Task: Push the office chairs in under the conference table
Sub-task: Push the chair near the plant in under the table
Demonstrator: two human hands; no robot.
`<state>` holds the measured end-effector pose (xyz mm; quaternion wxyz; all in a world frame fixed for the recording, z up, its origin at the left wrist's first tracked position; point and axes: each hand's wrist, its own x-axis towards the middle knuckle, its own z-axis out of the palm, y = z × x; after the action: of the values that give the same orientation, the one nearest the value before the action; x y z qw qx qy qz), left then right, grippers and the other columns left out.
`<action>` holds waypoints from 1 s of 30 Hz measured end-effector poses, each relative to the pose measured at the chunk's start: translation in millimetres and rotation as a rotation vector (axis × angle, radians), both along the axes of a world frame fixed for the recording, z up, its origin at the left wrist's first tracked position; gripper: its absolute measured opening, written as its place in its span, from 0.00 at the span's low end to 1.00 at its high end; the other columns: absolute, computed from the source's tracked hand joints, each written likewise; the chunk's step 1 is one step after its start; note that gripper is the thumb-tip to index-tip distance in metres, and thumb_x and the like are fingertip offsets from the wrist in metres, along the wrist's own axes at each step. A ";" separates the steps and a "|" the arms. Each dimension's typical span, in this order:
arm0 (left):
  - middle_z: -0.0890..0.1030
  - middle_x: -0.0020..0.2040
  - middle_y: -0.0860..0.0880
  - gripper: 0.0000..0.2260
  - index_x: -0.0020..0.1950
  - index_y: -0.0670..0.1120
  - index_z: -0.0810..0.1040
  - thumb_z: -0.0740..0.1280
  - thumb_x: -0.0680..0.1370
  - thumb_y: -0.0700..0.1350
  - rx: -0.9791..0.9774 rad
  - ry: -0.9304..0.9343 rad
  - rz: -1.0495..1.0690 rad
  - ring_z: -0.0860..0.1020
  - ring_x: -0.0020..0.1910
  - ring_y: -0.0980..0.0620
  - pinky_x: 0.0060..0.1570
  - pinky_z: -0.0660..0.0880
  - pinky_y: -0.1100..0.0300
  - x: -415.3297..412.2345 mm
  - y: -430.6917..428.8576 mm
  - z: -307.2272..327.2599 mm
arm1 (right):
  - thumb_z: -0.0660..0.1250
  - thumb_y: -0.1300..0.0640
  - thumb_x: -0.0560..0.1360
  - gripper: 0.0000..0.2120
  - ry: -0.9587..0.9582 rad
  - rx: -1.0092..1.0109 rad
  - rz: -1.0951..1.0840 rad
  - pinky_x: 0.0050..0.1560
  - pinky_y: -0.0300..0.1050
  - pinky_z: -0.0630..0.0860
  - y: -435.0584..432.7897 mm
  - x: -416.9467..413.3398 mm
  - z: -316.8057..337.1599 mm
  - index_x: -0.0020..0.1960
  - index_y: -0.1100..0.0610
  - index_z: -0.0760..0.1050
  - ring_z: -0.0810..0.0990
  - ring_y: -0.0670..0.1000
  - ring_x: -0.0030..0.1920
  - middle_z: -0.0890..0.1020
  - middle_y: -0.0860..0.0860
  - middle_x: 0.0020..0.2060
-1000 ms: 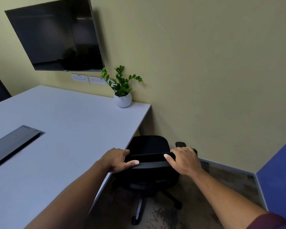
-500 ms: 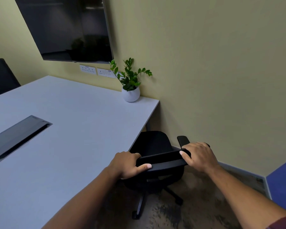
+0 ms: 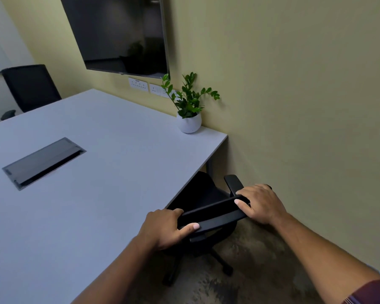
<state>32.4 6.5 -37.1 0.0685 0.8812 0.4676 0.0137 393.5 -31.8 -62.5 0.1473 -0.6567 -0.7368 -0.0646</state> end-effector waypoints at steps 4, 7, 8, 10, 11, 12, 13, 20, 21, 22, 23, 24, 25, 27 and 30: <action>0.83 0.43 0.56 0.40 0.64 0.60 0.78 0.45 0.74 0.85 -0.015 -0.052 0.045 0.81 0.43 0.56 0.48 0.81 0.49 27.3 -8.3 -4.2 | 0.58 0.35 0.80 0.26 -0.002 -0.019 0.084 0.58 0.55 0.76 22.1 31.4 3.5 0.59 0.52 0.86 0.85 0.55 0.51 0.89 0.48 0.52; 0.85 0.50 0.57 0.40 0.70 0.60 0.77 0.47 0.74 0.85 0.001 -0.104 0.078 0.82 0.47 0.56 0.48 0.81 0.50 45.6 -13.4 -8.1 | 0.58 0.36 0.79 0.27 -0.001 -0.023 0.134 0.58 0.54 0.76 36.1 51.6 5.0 0.59 0.52 0.86 0.86 0.55 0.51 0.89 0.48 0.51; 0.86 0.50 0.57 0.40 0.70 0.60 0.77 0.47 0.74 0.85 0.009 -0.117 0.092 0.82 0.47 0.56 0.48 0.81 0.50 51.4 -14.4 -9.3 | 0.58 0.36 0.79 0.27 -0.003 -0.022 0.149 0.58 0.54 0.76 40.3 57.1 6.0 0.58 0.52 0.86 0.86 0.55 0.51 0.89 0.48 0.51; 0.86 0.50 0.56 0.40 0.67 0.59 0.78 0.47 0.74 0.85 0.025 -0.111 0.117 0.83 0.47 0.55 0.48 0.81 0.50 63.0 -15.7 -9.0 | 0.57 0.36 0.79 0.27 -0.011 -0.021 0.181 0.57 0.54 0.76 49.0 67.1 9.5 0.58 0.53 0.86 0.86 0.56 0.50 0.89 0.49 0.50; 0.86 0.51 0.55 0.40 0.66 0.58 0.78 0.46 0.75 0.85 0.036 -0.099 0.123 0.83 0.48 0.54 0.48 0.81 0.49 67.9 -16.1 -8.1 | 0.57 0.37 0.79 0.27 -0.019 -0.022 0.200 0.56 0.54 0.77 53.4 71.0 10.6 0.58 0.53 0.86 0.86 0.56 0.49 0.89 0.49 0.50; 0.86 0.51 0.55 0.41 0.66 0.57 0.78 0.46 0.75 0.85 0.043 -0.093 0.133 0.83 0.48 0.54 0.48 0.81 0.48 71.9 -16.6 -7.8 | 0.57 0.37 0.79 0.27 -0.021 -0.023 0.220 0.56 0.54 0.77 57.7 74.1 10.8 0.57 0.53 0.86 0.85 0.56 0.49 0.89 0.49 0.49; 0.86 0.51 0.55 0.41 0.66 0.56 0.78 0.46 0.75 0.84 0.050 -0.096 0.145 0.83 0.49 0.53 0.48 0.81 0.48 75.4 -16.9 -8.2 | 0.57 0.37 0.79 0.27 -0.018 -0.026 0.236 0.56 0.54 0.77 62.2 77.2 10.8 0.57 0.53 0.86 0.85 0.56 0.49 0.89 0.49 0.49; 0.84 0.66 0.58 0.45 0.80 0.57 0.73 0.48 0.75 0.84 0.064 -0.156 0.191 0.83 0.62 0.55 0.52 0.78 0.56 91.7 -5.4 -12.6 | 0.59 0.37 0.80 0.24 -0.007 -0.002 0.308 0.56 0.54 0.79 101.4 96.4 4.7 0.57 0.51 0.86 0.85 0.54 0.49 0.88 0.47 0.49; 0.84 0.67 0.59 0.45 0.80 0.57 0.73 0.48 0.75 0.84 0.065 -0.155 0.203 0.83 0.63 0.56 0.51 0.79 0.56 94.0 -2.2 -12.0 | 0.59 0.37 0.80 0.23 0.000 0.001 0.315 0.56 0.54 0.79 108.0 98.0 4.1 0.57 0.51 0.86 0.85 0.53 0.49 0.88 0.47 0.49; 0.84 0.67 0.59 0.44 0.80 0.57 0.73 0.48 0.75 0.84 0.066 -0.152 0.217 0.82 0.63 0.56 0.51 0.79 0.55 96.0 1.1 -11.7 | 0.60 0.37 0.81 0.23 0.008 0.000 0.323 0.56 0.54 0.79 114.4 99.8 3.6 0.57 0.51 0.86 0.85 0.53 0.48 0.88 0.47 0.49; 0.84 0.67 0.59 0.44 0.80 0.58 0.73 0.48 0.75 0.83 0.069 -0.149 0.232 0.82 0.63 0.56 0.52 0.79 0.55 98.1 4.0 -11.7 | 0.60 0.37 0.81 0.22 0.011 -0.003 0.336 0.56 0.53 0.79 120.5 101.6 2.5 0.57 0.51 0.85 0.85 0.53 0.48 0.88 0.47 0.49; 0.84 0.67 0.60 0.44 0.79 0.58 0.74 0.48 0.75 0.83 0.074 -0.150 0.244 0.82 0.63 0.57 0.52 0.79 0.55 100.1 6.5 -11.9 | 0.60 0.37 0.81 0.22 0.010 -0.003 0.352 0.56 0.53 0.79 126.1 103.5 1.0 0.57 0.51 0.85 0.85 0.53 0.48 0.88 0.47 0.49; 0.84 0.66 0.60 0.43 0.79 0.58 0.74 0.48 0.75 0.83 0.080 -0.153 0.256 0.82 0.63 0.57 0.51 0.79 0.55 102.2 8.5 -12.0 | 0.60 0.38 0.81 0.22 0.008 0.000 0.368 0.57 0.53 0.79 131.7 105.5 -0.5 0.57 0.51 0.85 0.85 0.53 0.49 0.88 0.47 0.49; 0.85 0.64 0.60 0.43 0.77 0.58 0.76 0.48 0.75 0.83 0.094 -0.167 0.276 0.82 0.62 0.57 0.48 0.78 0.55 107.5 13.9 -12.6 | 0.60 0.38 0.81 0.22 0.010 0.003 0.391 0.59 0.54 0.79 144.8 109.3 -1.6 0.58 0.52 0.85 0.85 0.53 0.50 0.88 0.47 0.51; 0.85 0.64 0.60 0.43 0.77 0.57 0.76 0.48 0.75 0.83 0.094 -0.191 0.305 0.82 0.63 0.57 0.50 0.78 0.55 117.6 25.7 -12.8 | 0.61 0.39 0.81 0.21 0.027 -0.003 0.419 0.59 0.55 0.79 168.5 115.3 1.1 0.58 0.52 0.85 0.84 0.53 0.50 0.88 0.47 0.50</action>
<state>150.0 32.2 -49.9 0.0686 0.7971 0.5859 0.1291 508.7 136.7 -61.4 0.1665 -0.4902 -0.8552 -0.0226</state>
